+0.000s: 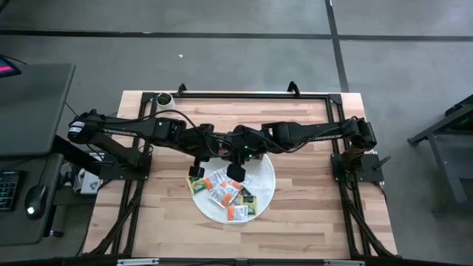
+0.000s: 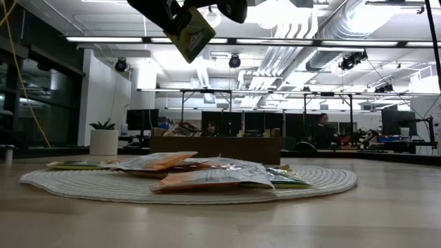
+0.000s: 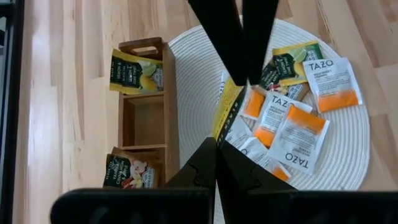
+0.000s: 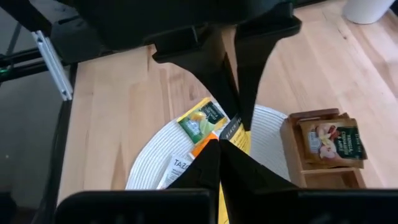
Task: Pick & Place Tea
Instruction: Put the yellow tea bag into the right section of the wooden organizer
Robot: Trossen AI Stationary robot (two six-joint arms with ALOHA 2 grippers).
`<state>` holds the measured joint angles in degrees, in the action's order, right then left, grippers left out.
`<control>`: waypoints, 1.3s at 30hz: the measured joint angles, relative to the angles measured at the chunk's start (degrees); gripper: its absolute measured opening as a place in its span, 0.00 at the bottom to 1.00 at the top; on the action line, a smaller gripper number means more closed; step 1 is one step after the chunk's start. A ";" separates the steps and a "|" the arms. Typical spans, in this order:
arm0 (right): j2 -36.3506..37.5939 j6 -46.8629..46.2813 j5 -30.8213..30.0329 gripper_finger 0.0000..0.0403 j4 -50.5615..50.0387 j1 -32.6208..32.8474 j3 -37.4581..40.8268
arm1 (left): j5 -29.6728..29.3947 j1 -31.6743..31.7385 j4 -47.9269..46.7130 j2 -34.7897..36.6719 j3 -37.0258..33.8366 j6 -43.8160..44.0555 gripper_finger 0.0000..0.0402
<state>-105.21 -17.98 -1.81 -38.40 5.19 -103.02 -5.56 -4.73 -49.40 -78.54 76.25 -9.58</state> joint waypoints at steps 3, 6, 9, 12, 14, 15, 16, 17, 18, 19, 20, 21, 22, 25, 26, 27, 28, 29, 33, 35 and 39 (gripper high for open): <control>0.00 0.00 -1.99 0.00 -0.32 0.00 0.00 | -0.24 0.00 -0.09 0.00 0.00 -0.02 0.00; 0.00 -0.07 -3.45 0.00 -0.39 0.02 0.00 | -0.26 -0.09 -0.10 0.00 -0.02 -0.57 0.00; 0.02 -0.11 -3.68 0.00 -0.43 0.02 0.00 | -0.46 -0.15 -0.10 0.00 -0.02 -0.77 0.00; 0.02 -0.07 -3.78 0.00 -0.43 0.00 0.00 | -1.23 -0.15 0.00 0.00 -0.02 -1.68 0.03; 0.02 -0.10 -3.81 0.00 -0.43 0.00 0.00 | -1.36 -0.15 0.14 0.02 -0.02 -2.31 0.07; 0.02 -0.11 -3.81 0.00 -0.50 0.00 0.00 | -1.42 -0.15 0.16 0.02 -0.02 -2.45 0.10; 0.02 -0.13 -3.83 0.00 -0.69 0.00 0.00 | -1.45 -0.15 0.16 0.02 -0.02 -2.53 0.14; 0.02 -0.14 -3.86 0.00 -0.94 0.00 0.00 | -1.46 -0.15 0.16 0.02 -0.02 -2.60 0.18; 0.02 -0.20 -4.04 0.00 -1.32 0.00 0.00 | -1.47 -0.15 0.16 0.02 -0.02 -2.60 0.22; 0.02 -0.36 -4.35 0.00 -1.85 0.00 0.00 | -1.47 -0.15 0.16 0.02 -0.02 -2.60 0.26; 0.02 -0.68 -4.68 0.00 -2.64 0.00 0.00 | -1.49 -0.15 0.16 0.02 -0.02 -2.60 0.30; 0.02 -1.02 -5.17 0.00 -3.49 0.00 0.00 | -1.60 -0.15 0.14 0.02 -0.02 -2.60 0.34; 0.02 -1.17 -5.64 0.00 -4.37 0.00 0.00 | -2.00 -0.15 0.08 0.02 -0.02 -2.45 0.38; 0.02 -1.31 -7.73 0.00 -7.53 0.00 0.00 | -4.02 -0.15 -0.37 0.03 -0.02 -2.04 0.46; 0.02 -1.46 -8.47 0.00 -8.45 0.00 0.00 | -4.57 -0.15 -0.51 0.27 -0.02 -1.98 0.48; 0.02 -1.71 -9.17 0.00 -9.41 0.00 0.00 | -5.39 -0.15 -0.93 0.75 -0.04 -1.97 0.49; 0.02 -2.02 -9.81 0.00 -10.40 -0.03 0.00 | -6.15 -0.15 -1.46 1.37 -0.04 -1.95 0.50; 0.02 -2.27 -10.32 0.00 -11.25 -0.07 0.00 | -7.08 -0.15 -1.90 1.85 -0.02 -1.91 0.51; 0.02 -3.23 -12.79 0.00 -14.68 -0.07 0.00 | -11.06 -0.15 -5.76 3.84 -0.07 -0.49 0.51; 0.02 -4.33 -14.65 0.00 -16.71 -0.09 0.00 | -12.91 -0.15 -7.14 5.07 0.02 0.75 0.51; 0.90 -5.43 -16.56 0.00 -16.52 -0.58 2.14 | -14.32 -0.15 -10.11 7.96 0.09 1.79 0.51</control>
<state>-104.31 -23.40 -18.37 -54.91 4.61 -100.88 -19.88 -4.89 -59.50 -70.58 76.34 -7.79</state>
